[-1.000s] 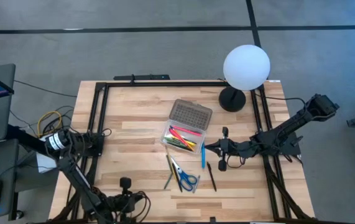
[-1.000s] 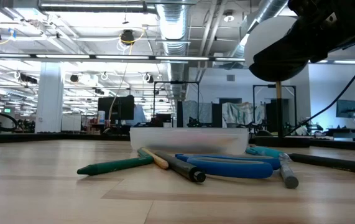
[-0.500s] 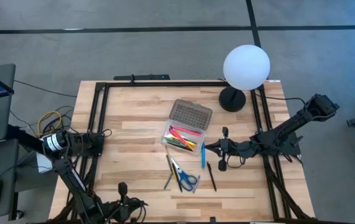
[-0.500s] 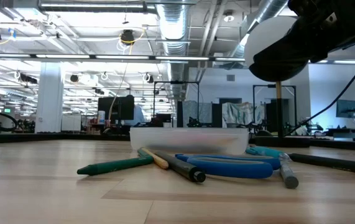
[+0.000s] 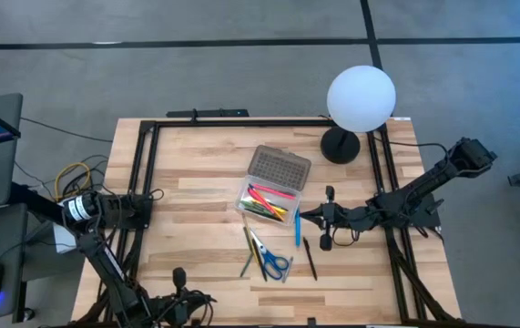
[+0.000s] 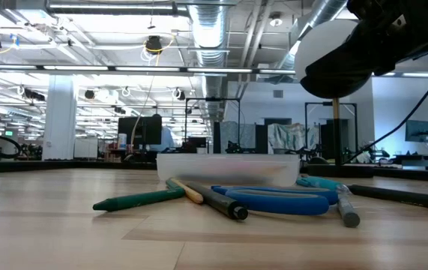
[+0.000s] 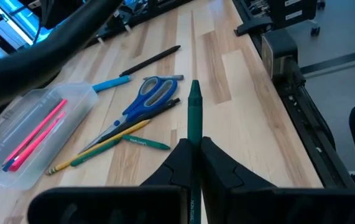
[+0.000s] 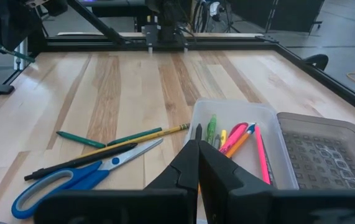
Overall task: Pick & place school supplies into a supply box
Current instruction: Put the green crayon into the gray supply box
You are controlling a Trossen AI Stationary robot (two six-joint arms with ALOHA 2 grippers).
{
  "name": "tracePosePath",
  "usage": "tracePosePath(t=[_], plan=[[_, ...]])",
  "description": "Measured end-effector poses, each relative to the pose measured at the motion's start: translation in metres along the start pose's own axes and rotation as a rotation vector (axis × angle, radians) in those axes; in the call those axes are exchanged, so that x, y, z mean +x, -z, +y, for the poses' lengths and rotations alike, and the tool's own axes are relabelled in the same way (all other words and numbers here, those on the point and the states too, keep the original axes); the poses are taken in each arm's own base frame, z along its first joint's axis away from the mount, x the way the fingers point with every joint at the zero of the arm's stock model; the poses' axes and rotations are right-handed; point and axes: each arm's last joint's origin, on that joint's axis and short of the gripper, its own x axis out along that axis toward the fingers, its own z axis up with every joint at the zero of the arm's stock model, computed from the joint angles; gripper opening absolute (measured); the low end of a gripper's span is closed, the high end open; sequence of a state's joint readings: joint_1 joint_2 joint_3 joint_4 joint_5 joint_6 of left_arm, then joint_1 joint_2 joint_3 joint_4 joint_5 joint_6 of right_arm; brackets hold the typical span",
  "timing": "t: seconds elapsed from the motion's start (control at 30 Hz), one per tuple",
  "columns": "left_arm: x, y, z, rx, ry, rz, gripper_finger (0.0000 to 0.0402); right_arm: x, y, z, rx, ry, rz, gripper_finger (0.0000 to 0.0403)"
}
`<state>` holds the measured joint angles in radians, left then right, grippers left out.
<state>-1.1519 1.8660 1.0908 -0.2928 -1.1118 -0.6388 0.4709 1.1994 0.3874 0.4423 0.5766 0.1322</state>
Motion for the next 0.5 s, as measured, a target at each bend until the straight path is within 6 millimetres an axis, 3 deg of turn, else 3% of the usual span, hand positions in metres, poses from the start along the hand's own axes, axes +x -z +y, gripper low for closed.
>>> tracePosePath(t=[0.3, 0.5], plan=[[0.003, -0.001, 0.001, -0.003, -0.011, 0.001, 0.0, 0.0, 0.0, 0.0, 0.0, 0.0, 0.0, 0.0], [0.02, -0.005, 0.011, 0.007, -0.078, 0.012, 0.0, 0.0, 0.0, 0.0, 0.0, 0.0, 0.001, 0.0]])
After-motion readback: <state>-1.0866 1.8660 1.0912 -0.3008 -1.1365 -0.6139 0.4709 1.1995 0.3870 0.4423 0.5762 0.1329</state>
